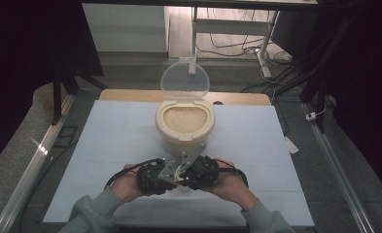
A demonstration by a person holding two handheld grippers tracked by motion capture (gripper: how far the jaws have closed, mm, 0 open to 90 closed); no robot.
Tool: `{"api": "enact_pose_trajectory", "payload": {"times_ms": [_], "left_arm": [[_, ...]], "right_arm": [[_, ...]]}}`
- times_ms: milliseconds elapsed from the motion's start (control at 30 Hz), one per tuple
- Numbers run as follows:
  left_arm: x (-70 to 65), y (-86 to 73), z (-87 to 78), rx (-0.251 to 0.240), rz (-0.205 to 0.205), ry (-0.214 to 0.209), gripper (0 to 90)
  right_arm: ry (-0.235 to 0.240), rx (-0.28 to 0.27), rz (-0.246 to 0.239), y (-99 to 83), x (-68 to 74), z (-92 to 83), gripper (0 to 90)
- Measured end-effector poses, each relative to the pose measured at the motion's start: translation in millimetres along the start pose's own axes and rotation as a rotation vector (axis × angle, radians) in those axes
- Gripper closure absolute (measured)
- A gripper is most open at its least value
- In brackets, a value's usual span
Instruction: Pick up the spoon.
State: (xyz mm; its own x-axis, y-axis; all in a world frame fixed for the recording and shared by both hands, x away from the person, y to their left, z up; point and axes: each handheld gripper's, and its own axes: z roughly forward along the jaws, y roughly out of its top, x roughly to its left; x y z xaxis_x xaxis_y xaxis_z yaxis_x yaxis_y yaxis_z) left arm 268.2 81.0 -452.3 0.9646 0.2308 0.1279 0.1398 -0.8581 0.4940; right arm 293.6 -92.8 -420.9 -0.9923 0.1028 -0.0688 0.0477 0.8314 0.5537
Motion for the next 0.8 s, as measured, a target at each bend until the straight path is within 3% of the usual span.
{"api": "enact_pose_trajectory", "payload": {"times_ms": [133,267,300,467,700,800], "left_arm": [[4.1,-3.1,-2.0,-0.014,-0.024,0.034,79.8],[7.6,-7.0,-9.3,-0.062,-0.059,0.083,79.8],[7.6,-7.0,-9.3,-0.062,-0.059,0.083,79.8],[8.9,-9.8,-14.6,-0.105,-0.085,0.129,79.8],[10.3,-10.6,-19.0,-0.161,-0.115,0.18,79.8],[10.3,-10.7,-21.1,-0.189,-0.128,0.2,79.8]], "right_arm": [[-0.079,-0.112,0.08,-3.5,-5.0,-12.3,64.6],[-0.159,-0.224,0.169,-12.9,-10.5,-25.8,56.4],[-0.159,-0.224,0.169,-12.9,-10.5,-25.8,56.4],[-0.232,-0.345,0.311,-31.2,-13.9,-40.2,47.9],[-0.232,-0.402,0.389,-46.9,-13.8,-39.3,41.2],[-0.216,-0.456,0.446,-52.3,-13.9,-34.7,39.0]]}}
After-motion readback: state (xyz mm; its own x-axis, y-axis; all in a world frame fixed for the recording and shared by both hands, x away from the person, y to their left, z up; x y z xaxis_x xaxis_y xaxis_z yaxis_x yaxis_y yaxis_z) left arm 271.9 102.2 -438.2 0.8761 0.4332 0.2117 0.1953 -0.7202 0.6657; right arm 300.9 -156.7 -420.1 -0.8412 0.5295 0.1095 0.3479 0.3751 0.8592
